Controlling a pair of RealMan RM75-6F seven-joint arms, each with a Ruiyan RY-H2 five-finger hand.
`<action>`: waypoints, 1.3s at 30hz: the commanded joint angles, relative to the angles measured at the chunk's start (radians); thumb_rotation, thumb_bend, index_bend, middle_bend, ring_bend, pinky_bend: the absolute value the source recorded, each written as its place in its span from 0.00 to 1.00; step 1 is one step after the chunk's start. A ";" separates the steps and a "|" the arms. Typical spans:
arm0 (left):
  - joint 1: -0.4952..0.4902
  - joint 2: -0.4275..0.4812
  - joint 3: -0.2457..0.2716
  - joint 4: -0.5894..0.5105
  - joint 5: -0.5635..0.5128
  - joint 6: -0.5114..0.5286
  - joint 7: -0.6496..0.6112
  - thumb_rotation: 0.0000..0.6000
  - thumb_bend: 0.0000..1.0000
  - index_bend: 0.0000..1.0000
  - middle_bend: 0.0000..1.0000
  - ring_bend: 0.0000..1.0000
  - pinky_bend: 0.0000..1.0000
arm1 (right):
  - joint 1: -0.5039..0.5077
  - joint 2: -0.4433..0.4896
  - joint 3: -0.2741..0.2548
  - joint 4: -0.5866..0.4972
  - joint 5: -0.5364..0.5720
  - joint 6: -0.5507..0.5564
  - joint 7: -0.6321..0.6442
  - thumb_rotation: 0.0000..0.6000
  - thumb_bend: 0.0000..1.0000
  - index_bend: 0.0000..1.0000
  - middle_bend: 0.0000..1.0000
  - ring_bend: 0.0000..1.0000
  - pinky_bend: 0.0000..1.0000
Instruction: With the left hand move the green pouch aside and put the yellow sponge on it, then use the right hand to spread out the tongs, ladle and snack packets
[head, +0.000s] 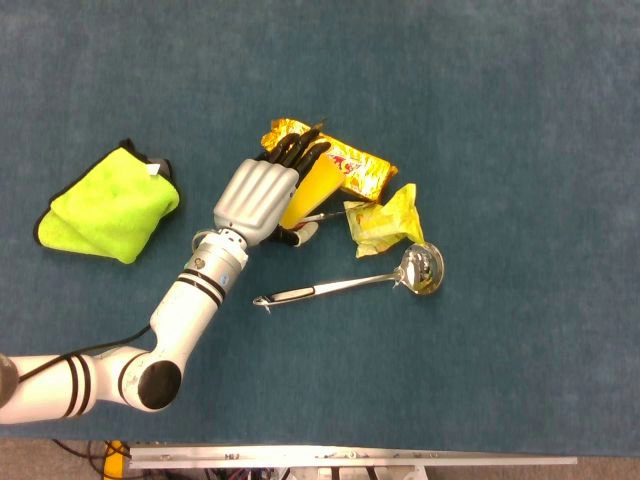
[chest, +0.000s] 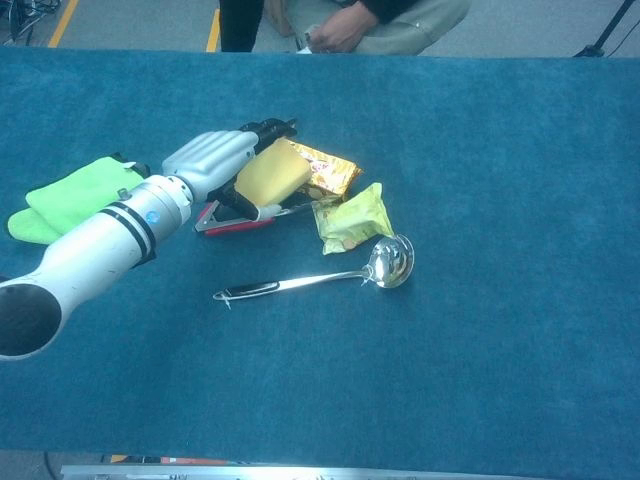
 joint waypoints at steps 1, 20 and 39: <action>0.007 -0.022 0.004 0.029 0.016 0.012 -0.017 0.90 0.26 0.00 0.00 0.00 0.23 | -0.002 0.002 -0.001 0.000 0.000 0.001 0.002 1.00 0.12 0.03 0.27 0.22 0.41; 0.054 -0.065 -0.008 0.114 0.127 0.096 -0.093 1.00 0.27 0.00 0.04 0.06 0.32 | -0.003 0.006 0.001 -0.009 0.007 0.000 -0.003 1.00 0.12 0.03 0.27 0.22 0.41; 0.109 0.042 -0.015 0.005 0.227 0.147 -0.189 1.00 0.27 0.04 0.15 0.22 0.45 | 0.003 0.004 0.006 -0.024 0.006 0.001 -0.015 1.00 0.12 0.03 0.27 0.22 0.41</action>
